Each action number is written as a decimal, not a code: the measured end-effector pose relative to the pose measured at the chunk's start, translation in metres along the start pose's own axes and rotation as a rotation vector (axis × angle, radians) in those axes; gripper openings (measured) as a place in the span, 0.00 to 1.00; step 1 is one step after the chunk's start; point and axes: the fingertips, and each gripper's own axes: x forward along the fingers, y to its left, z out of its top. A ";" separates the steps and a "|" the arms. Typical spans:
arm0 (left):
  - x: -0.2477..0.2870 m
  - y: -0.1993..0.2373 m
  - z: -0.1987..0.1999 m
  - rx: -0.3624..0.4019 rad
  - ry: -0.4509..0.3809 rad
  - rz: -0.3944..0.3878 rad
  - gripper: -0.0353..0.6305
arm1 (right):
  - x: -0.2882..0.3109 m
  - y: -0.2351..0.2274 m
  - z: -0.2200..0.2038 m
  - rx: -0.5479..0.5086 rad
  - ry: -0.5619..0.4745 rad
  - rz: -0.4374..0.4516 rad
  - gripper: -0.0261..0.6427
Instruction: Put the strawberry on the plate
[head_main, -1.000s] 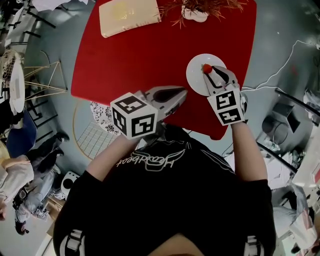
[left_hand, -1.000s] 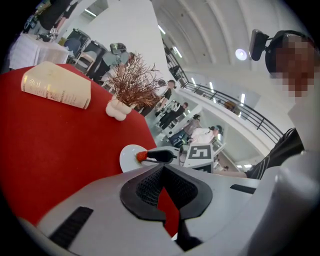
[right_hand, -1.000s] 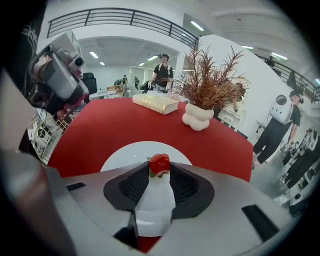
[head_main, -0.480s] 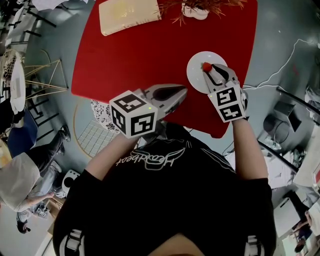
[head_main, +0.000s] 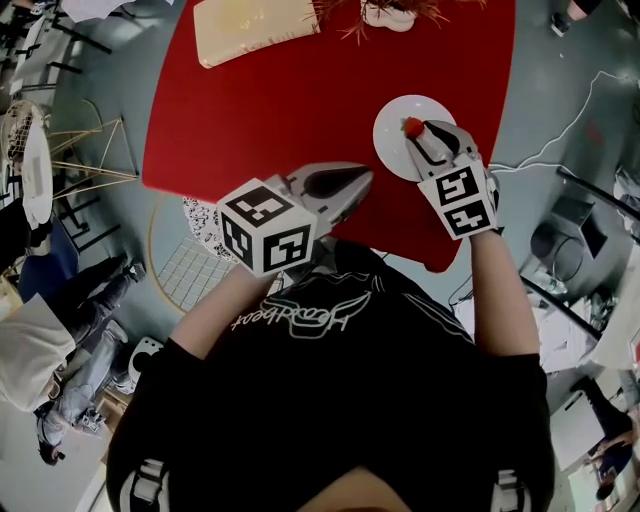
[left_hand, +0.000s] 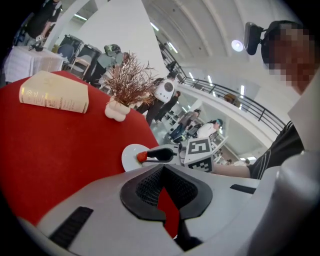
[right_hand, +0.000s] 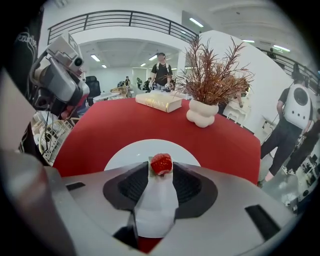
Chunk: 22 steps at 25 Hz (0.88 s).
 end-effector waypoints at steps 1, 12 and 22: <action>0.000 0.000 -0.001 -0.003 0.000 -0.003 0.06 | 0.000 0.000 0.000 0.005 -0.001 -0.001 0.23; -0.005 -0.011 -0.001 0.055 0.011 -0.019 0.06 | -0.034 -0.001 0.012 0.091 -0.073 -0.051 0.23; -0.037 -0.059 0.007 0.164 -0.017 -0.068 0.06 | -0.134 0.040 0.048 0.202 -0.292 -0.130 0.15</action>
